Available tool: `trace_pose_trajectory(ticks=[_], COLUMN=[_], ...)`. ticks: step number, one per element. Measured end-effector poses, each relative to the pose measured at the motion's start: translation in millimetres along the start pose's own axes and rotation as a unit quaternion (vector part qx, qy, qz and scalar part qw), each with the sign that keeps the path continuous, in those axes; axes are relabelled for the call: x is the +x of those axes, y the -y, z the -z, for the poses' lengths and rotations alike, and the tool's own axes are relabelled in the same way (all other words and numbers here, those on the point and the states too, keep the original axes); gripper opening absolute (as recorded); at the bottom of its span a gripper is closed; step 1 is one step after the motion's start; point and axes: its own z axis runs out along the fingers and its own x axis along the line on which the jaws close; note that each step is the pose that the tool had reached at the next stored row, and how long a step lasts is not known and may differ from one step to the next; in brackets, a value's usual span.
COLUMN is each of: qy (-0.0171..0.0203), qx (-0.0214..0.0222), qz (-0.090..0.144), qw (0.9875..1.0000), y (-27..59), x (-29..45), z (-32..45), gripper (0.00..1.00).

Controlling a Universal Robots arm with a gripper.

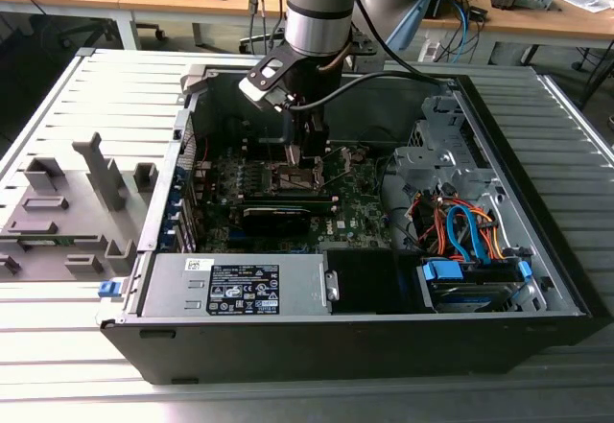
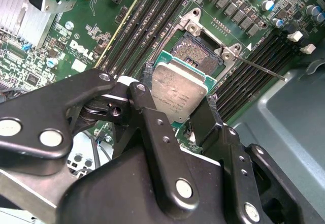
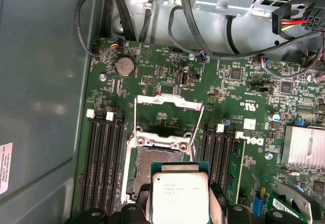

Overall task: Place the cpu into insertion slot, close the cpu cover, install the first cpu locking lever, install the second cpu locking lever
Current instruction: 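Place the cpu into insertion slot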

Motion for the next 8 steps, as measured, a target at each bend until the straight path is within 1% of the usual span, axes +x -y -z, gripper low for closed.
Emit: trace_pose_trajectory(ticks=[8], qy=[-0.0001], qx=[0.0001], qz=[-0.002], qw=[1.0], y=[0.0], x=[0.0], z=[0.0], gripper=[0.54])
